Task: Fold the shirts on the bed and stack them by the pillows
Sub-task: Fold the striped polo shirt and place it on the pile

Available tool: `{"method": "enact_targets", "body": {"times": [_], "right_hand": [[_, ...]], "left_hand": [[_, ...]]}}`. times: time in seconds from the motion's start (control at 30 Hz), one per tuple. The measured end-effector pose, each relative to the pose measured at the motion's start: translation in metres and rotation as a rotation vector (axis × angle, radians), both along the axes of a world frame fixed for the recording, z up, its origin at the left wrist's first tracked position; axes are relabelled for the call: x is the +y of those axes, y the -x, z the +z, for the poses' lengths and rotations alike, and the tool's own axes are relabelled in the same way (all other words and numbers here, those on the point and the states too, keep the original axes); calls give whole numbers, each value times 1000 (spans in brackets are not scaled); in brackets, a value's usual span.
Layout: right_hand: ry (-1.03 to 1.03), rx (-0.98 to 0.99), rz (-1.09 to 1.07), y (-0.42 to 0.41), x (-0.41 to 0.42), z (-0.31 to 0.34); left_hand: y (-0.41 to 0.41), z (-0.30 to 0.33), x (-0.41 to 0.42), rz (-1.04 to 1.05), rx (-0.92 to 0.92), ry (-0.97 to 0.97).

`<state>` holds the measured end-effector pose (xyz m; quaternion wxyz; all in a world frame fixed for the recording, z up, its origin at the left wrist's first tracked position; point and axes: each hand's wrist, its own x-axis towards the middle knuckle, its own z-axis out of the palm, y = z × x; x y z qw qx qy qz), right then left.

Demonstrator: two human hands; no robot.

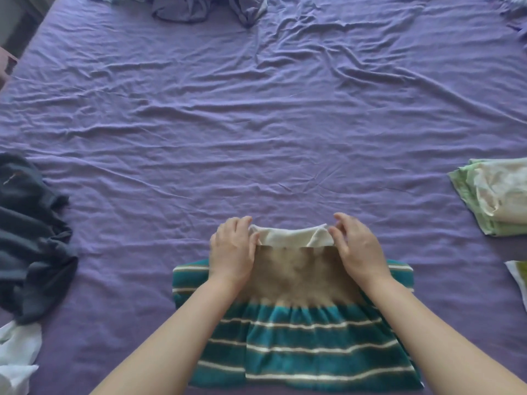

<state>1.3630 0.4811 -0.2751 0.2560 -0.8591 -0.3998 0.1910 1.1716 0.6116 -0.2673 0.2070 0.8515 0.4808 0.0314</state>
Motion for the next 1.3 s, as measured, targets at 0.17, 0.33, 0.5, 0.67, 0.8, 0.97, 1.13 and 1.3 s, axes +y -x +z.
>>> {"method": "enact_targets", "body": {"times": [0.17,0.33,0.5,0.67,0.8,0.97,1.13,1.3], "right_hand": [[-73,-316,49,26,-44,0],[18,-281,-25,35,-51,-7],[-64,-238,-62,32,-50,0],[-37,-170,-35,31,-43,1],[-135,-203,-85,30,-41,7],[-135,-244,-86,17,-24,14],[55,-125,11,2,-26,-2],[162,-208,108,-20,-63,1]], "left_hand": [[5,-6,-52,-216,-66,-280],[14,-9,-42,146,39,-70],[28,-7,-28,225,122,-67],[21,-7,-24,180,171,-49],[24,-2,-28,237,-53,-80],[20,6,-9,183,-109,-193],[4,2,-38,21,-65,-231],[-1,-24,-124,-464,21,-210]]}}
